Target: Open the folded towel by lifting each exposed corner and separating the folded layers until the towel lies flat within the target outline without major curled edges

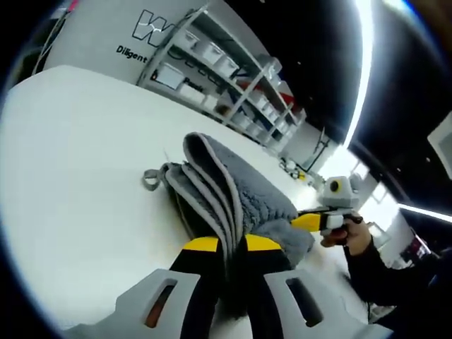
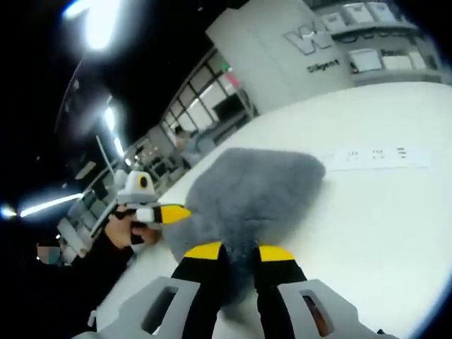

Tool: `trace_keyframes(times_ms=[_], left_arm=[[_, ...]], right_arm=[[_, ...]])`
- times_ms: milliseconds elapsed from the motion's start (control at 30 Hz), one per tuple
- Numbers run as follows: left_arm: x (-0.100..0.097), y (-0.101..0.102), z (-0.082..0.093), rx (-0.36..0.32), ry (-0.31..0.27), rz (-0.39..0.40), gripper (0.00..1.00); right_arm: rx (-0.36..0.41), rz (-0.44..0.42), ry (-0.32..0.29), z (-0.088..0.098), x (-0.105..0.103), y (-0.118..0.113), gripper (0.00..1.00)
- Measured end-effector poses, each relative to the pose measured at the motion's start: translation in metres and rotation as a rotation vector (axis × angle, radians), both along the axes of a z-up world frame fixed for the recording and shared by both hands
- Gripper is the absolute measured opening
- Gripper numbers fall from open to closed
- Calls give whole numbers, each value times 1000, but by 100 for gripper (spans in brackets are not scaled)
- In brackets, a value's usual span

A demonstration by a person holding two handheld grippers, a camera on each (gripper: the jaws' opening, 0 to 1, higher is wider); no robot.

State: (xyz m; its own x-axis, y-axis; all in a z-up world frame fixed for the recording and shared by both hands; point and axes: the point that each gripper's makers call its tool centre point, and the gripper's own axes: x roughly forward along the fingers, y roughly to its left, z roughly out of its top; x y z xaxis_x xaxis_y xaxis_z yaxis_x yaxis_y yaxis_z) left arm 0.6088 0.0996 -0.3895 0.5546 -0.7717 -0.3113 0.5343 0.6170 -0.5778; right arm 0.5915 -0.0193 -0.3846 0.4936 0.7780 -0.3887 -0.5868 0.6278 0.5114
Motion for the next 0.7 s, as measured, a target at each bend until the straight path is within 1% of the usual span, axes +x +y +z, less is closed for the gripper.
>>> trace_keyframes(times_ms=[167, 233, 333, 533, 600, 633, 667, 700], left_arm=[[-6, -2, 1, 4, 6, -8, 8], [-9, -2, 1, 43, 7, -4, 7], [-15, -3, 3, 76, -7, -9, 7], [-26, -2, 1, 65, 11, -30, 7], [-31, -3, 1, 66, 10, -33, 7], [-33, -4, 1, 67, 9, -33, 7], [-35, -4, 1, 66, 7, -34, 7], [-37, -5, 1, 66, 6, -35, 7]], right_arm=[[-2, -5, 2, 1, -8, 0, 12], [-7, -6, -3, 2, -11, 2, 11], [-27, -6, -14, 2, -15, 2, 11], [-20, -3, -4, 3, -25, 0, 10], [-21, -1, -17, 3, -29, 0, 10], [-28, -4, -38, 3, -29, -1, 10], [-48, -23, -73, 3, -26, -4, 11], [-47, -55, -62, 2, -26, -5, 11]])
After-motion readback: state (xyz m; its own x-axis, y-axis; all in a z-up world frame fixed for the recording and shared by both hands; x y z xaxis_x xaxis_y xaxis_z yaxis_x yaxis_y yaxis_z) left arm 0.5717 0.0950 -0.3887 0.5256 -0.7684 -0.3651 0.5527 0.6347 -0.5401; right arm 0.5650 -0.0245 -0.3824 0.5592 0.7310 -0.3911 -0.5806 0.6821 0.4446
